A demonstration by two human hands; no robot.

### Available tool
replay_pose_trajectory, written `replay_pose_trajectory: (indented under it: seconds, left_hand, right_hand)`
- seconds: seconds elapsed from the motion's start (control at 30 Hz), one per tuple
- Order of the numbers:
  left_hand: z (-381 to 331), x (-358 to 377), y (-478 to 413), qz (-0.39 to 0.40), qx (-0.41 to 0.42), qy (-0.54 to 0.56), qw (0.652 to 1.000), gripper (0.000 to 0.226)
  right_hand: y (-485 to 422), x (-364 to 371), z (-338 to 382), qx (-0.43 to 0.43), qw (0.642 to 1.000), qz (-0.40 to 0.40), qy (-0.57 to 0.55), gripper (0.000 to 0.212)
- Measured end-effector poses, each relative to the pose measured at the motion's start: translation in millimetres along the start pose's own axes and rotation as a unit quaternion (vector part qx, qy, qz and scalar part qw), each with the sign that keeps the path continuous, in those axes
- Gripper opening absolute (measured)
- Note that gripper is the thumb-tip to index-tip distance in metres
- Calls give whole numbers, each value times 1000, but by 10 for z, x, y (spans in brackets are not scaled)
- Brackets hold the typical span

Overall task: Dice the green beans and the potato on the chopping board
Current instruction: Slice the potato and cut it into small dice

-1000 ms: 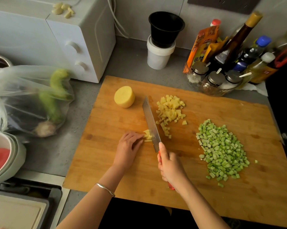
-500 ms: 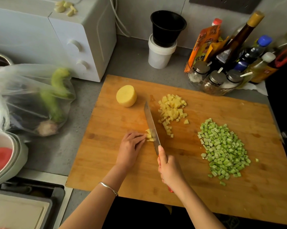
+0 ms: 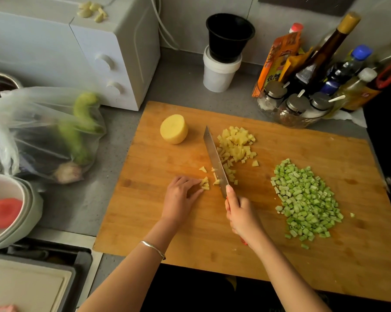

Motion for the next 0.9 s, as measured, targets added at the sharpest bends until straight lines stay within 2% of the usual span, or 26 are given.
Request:
replay_pose_trajectory:
  seconds: [0.17,0.37,0.6,0.77,0.83,0.9]
  left_hand:
    - [0,-43,37,-11,7,11,1000,25]
    - [99,-192,130,-71,-49,-11,996,27]
    - [92,-231,122,-84,-67,-3,994,28]
    - [105,-216,124,-78,-64,-7,995,27]
    - [104,-202,129,-67,-63,-14,996,28]
    - [110,-174,125,-44,-60,-26,997,31]
  right_hand:
    - [119,1,47,-6,999,37,-34,55]
    - [184,108,94,-25,998,53,-16,56]
    - [187,202,25,-32,998,8,57,57]
    - [136,245,125,-41,995,3,85,58]
    - [107,260,134,-22,998,9,66,60]
    - [107,244,73,33,999,27,2,59]
Point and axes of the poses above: each hand's wrist, its own y-axis away from the middle knuckle, its own x-axis out of the palm, z = x × y, the point moved 5 cm from there along -y, towards the middle knuckle, and after that the axes turned 14 degrees about -z, right-handed, at the moved point
